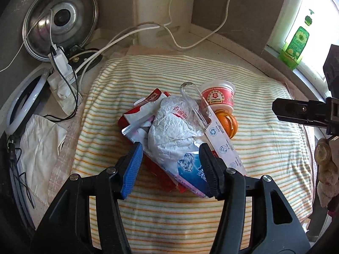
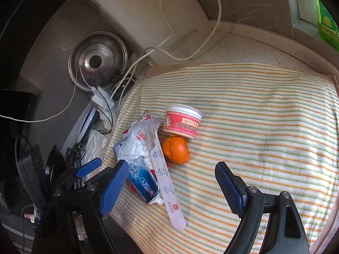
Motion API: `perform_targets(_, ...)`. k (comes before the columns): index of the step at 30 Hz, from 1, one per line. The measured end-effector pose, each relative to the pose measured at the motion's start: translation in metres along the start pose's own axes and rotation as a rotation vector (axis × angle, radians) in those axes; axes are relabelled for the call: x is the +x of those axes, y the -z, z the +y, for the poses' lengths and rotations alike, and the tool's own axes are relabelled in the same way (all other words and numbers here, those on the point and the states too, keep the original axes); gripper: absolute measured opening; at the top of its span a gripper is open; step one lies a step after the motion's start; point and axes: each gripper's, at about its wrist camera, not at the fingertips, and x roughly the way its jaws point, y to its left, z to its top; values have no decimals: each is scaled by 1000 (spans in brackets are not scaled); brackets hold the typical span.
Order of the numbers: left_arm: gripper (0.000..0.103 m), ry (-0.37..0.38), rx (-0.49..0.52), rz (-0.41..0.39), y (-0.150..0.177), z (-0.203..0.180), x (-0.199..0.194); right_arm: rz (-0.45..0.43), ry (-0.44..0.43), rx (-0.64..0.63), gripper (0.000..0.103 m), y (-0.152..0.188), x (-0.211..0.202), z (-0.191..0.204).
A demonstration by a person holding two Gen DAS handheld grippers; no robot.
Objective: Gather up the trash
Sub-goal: 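Raise both tools back toward the toothpaste tube and yogurt cup, then grasp the white yogurt cup with the right tool while the left tool grasps the crumpled white plastic bag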
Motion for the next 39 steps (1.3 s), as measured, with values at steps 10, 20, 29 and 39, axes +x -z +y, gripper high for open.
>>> perform_targets(10,56,-37,32,63,-18,-2,36,79,-9,88,86,-33,55,-17)
perform_targets(20,56,-32,33,89,-24,-2,52,125,-60,210,86,-44,92,-32)
perform_targets(29,27,-34,15,85,-27,1,54,141,-66,254,85,-50,110,-36)
perform_targets(39,13,-31,-46,51,-29,13,43,152,-90,231,65,-53,121,-26)
